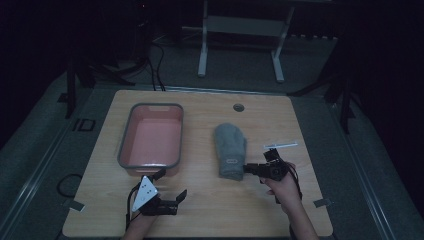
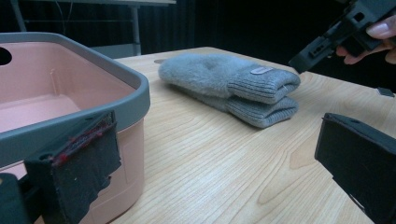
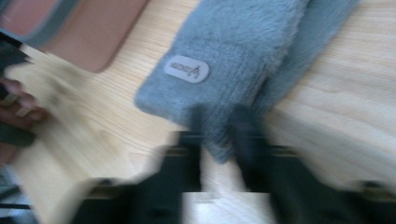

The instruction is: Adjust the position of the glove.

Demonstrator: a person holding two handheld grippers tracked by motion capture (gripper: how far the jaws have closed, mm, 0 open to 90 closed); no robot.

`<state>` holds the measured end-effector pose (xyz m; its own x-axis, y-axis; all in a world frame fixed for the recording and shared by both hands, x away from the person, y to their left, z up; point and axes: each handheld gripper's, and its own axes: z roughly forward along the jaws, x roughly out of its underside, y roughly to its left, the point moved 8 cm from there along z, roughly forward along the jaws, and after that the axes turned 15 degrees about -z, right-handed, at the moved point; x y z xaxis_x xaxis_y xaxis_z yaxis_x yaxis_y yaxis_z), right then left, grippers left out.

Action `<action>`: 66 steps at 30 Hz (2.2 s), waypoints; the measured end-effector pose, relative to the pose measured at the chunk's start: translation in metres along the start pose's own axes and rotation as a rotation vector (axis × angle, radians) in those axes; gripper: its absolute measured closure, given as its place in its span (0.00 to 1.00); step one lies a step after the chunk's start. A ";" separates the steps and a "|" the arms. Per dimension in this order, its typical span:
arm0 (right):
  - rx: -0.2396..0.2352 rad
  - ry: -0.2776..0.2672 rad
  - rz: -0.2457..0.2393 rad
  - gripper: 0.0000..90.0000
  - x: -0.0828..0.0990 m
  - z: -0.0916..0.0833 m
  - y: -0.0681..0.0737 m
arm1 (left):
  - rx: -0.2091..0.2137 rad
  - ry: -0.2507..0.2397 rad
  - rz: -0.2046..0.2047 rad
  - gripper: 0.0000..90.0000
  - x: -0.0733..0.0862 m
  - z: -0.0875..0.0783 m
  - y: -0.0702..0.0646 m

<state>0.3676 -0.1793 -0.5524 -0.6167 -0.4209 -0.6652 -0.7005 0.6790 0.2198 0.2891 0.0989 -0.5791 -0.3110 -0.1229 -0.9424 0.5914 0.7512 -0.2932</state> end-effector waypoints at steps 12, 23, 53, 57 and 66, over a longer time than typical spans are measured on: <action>-0.059 0.016 0.048 0.70 0.002 0.026 0.002 | 0.002 0.003 -0.002 0.00 0.001 0.000 0.000; -0.041 -0.099 0.138 0.78 -0.007 0.007 0.014 | 0.002 0.005 0.001 0.00 0.001 0.001 0.000; 0.009 -0.257 0.024 0.20 -0.013 -0.014 -0.004 | -0.002 0.068 0.058 0.00 -0.002 0.016 -0.023; 0.038 -0.265 -0.023 0.22 -0.020 -0.014 -0.010 | 0.031 0.087 0.055 0.00 -0.002 0.022 -0.035; 0.037 -0.194 0.093 0.27 -0.044 0.017 -0.044 | 0.075 0.140 0.086 0.00 0.013 0.023 -0.049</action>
<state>0.4315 -0.1807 -0.5446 -0.5947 -0.2347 -0.7690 -0.6281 0.7326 0.2622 0.2738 0.0453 -0.5803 -0.3546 0.0353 -0.9343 0.6726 0.7037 -0.2287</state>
